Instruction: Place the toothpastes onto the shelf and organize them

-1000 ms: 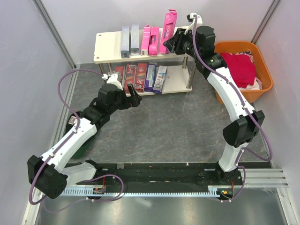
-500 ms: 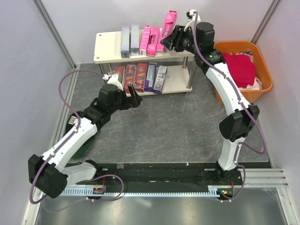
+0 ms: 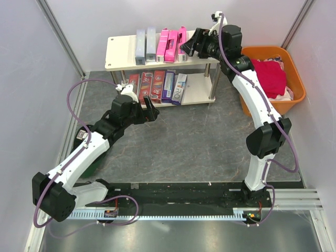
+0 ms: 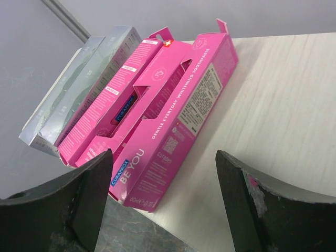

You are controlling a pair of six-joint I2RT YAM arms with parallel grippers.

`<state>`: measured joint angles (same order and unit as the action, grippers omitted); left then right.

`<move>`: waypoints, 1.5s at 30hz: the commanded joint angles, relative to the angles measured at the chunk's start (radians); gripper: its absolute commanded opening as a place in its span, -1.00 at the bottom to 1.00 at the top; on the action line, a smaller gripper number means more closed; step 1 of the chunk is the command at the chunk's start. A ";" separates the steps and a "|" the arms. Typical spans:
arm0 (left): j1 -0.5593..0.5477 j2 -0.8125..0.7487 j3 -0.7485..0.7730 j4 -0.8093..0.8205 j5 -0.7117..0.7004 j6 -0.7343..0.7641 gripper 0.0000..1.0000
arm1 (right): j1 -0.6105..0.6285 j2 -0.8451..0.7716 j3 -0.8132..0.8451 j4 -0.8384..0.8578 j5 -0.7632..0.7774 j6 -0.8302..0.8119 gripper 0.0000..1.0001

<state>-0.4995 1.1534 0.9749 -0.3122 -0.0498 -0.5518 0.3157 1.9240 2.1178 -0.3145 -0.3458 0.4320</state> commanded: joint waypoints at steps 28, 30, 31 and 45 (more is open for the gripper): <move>0.018 0.043 -0.034 0.027 0.016 0.070 0.99 | -0.013 -0.571 -0.795 0.281 0.051 0.070 0.96; 0.021 0.042 -0.044 0.035 0.025 0.075 1.00 | -0.012 -0.605 -0.837 0.278 0.071 0.065 0.96; 0.022 0.040 -0.047 0.044 0.030 0.076 1.00 | -0.012 -0.615 -0.875 0.270 0.080 0.059 0.96; 0.024 0.017 -0.102 0.125 0.047 0.122 1.00 | -0.010 -0.726 -1.173 0.186 0.203 -0.039 0.96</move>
<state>-0.4816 1.1893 0.8883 -0.2558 -0.0158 -0.4820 0.3019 1.2270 0.9947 -0.0940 -0.2031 0.4492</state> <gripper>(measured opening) 0.995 0.982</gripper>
